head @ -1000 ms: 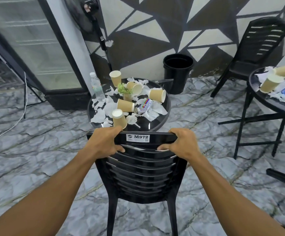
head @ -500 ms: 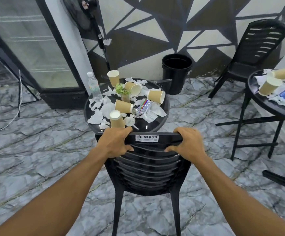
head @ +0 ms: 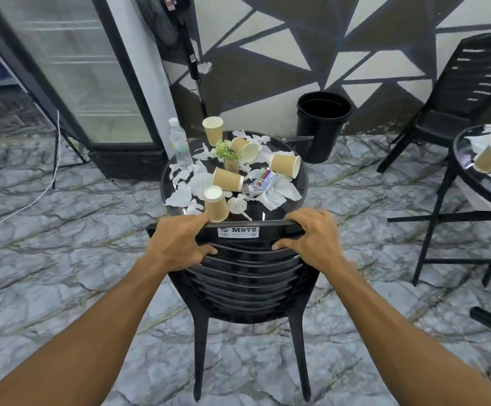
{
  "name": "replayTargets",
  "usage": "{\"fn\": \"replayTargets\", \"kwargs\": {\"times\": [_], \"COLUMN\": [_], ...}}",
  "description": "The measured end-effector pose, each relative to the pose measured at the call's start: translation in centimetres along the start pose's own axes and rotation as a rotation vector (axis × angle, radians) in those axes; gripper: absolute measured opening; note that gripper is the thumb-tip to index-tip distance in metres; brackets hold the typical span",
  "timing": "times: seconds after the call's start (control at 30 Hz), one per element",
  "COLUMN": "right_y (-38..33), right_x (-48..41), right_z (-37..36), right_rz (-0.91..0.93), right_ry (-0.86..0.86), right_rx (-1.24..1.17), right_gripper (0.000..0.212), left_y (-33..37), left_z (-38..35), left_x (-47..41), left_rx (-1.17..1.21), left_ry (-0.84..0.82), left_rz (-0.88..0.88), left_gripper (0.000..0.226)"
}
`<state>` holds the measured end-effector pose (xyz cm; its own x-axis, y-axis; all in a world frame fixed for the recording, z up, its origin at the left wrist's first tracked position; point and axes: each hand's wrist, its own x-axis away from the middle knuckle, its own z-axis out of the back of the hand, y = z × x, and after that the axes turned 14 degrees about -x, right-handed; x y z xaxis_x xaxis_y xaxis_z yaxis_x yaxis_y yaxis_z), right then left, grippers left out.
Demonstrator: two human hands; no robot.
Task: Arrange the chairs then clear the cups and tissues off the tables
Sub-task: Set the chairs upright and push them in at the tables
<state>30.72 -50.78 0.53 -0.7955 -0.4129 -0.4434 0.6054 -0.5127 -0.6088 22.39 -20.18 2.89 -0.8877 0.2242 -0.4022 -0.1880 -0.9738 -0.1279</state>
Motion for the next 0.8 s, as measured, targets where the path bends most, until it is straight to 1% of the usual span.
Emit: {"fn": "replayTargets", "kwargs": {"times": [0.1,0.17,0.37,0.5,0.57,0.63,0.8], "right_y": [0.9,1.0,-1.7,-3.4,-4.0,-4.5,-5.2], "right_x": [3.1,4.9,9.2,11.6,13.7,16.7,22.3], "right_z": [-0.9,-1.6,-1.8,-1.9,-2.3,-2.7,-3.3], "right_rz": [-0.002,-0.013,-0.098,-0.267,-0.305,-0.303,-0.319], "right_ry": [0.026,0.010,-0.110,-0.238,-0.229,-0.173,-0.158], "right_rx": [0.028,0.049,0.148,0.271,0.277,0.241,0.206], "right_gripper": [0.058,0.056,0.051,0.042,0.039,0.040,0.044], "left_y": [1.6,2.6,4.4,6.3,7.2,8.2,10.7], "left_z": [-1.8,-2.7,-1.9,-1.4,-1.2,-1.0,-0.7], "left_x": [2.7,4.9,8.5,12.2,14.3,16.2,21.1], "left_rx": [-0.018,-0.007,0.013,0.043,0.044,0.029,0.049], "left_ry": [-0.037,-0.059,-0.036,-0.032,-0.029,-0.057,-0.099], "left_rz": [-0.001,-0.002,-0.046,-0.075,-0.105,-0.132,-0.171], "left_gripper": [0.052,0.048,0.047,0.043,0.041,0.037,0.019]}}
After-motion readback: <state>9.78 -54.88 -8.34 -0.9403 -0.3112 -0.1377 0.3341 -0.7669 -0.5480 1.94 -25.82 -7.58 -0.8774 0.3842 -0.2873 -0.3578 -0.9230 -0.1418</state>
